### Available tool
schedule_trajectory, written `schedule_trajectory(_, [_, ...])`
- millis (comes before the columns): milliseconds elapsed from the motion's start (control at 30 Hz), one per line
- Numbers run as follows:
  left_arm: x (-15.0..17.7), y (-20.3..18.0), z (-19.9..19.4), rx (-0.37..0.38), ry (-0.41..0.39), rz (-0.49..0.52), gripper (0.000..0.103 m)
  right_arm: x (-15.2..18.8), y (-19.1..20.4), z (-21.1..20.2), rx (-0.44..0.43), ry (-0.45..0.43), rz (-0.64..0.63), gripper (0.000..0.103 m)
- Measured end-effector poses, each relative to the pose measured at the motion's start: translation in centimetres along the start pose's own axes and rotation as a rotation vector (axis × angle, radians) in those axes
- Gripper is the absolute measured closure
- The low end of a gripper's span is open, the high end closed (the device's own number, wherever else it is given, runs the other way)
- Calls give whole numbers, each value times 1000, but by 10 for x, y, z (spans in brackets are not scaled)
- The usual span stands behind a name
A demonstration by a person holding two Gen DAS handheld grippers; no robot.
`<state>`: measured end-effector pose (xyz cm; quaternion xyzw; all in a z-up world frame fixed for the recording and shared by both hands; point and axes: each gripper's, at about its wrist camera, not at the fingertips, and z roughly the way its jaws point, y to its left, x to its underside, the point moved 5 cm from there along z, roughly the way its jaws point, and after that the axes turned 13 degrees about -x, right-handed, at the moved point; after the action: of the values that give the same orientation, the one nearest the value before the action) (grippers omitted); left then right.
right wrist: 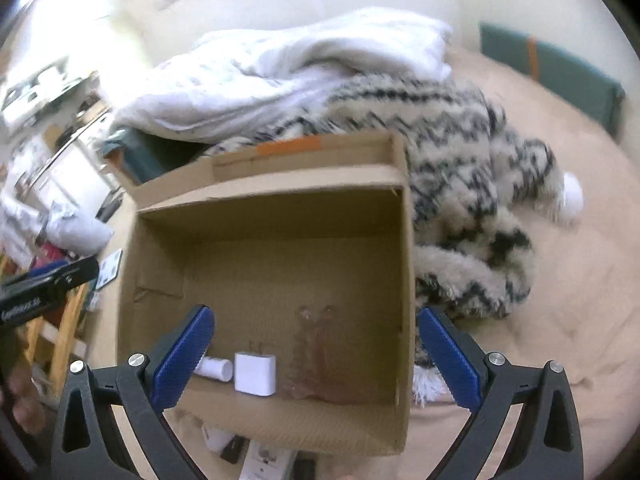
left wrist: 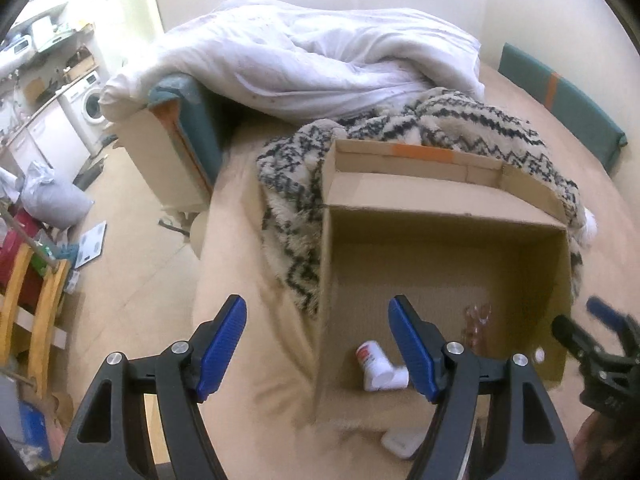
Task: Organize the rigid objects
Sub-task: 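Withdraw both open tools from the box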
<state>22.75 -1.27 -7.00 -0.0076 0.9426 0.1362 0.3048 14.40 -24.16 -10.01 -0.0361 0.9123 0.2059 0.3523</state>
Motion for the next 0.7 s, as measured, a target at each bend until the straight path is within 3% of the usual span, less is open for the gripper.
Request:
schedule_trajectory(267, [45, 22, -27, 11, 21, -12, 32, 29, 17, -29, 8, -4, -10, 0])
schedule_trajectory(700, [88, 30, -38, 22, 34, -6, 32, 83, 18, -48, -77, 87, 178, 0])
